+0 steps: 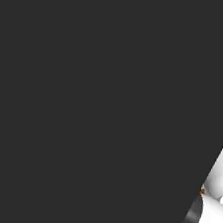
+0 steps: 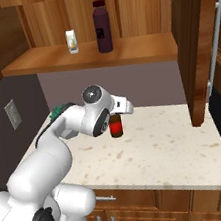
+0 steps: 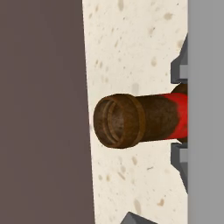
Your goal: Sort all alcoholic drinks to one cabinet, and non-alcoholic drinks to the other.
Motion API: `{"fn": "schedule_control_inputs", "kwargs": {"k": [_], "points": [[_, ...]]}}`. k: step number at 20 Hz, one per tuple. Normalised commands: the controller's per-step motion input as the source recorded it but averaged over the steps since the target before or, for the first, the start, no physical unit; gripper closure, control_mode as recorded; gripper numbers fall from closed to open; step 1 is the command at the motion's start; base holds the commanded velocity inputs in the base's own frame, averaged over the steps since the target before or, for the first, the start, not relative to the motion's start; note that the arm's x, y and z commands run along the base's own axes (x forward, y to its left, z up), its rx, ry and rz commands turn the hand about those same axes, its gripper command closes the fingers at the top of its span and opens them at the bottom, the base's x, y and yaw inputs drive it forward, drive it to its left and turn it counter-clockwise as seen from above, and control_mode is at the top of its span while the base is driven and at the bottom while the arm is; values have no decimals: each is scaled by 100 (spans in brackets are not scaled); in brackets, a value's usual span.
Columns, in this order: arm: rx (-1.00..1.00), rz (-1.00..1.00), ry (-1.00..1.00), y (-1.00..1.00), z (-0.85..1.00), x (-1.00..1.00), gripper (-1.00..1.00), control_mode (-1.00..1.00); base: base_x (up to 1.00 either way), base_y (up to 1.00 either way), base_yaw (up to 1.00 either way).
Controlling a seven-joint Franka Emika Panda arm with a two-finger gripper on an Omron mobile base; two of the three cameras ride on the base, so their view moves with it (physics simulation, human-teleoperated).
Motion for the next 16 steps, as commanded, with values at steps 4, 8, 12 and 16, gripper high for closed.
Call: {"fn": "schedule_control_inputs", "kwargs": {"k": [4,8,12,16], "points": [[-1,0,-12,1,2,-2,100,-100,0,0,0],[0,0,-6,0,15,-5,100,-100,0,0,0],[0,0,0,0,27,-9,100,-100,0,0,0],[0,0,0,1,32,-13,100,-100,0,0,0]]}}
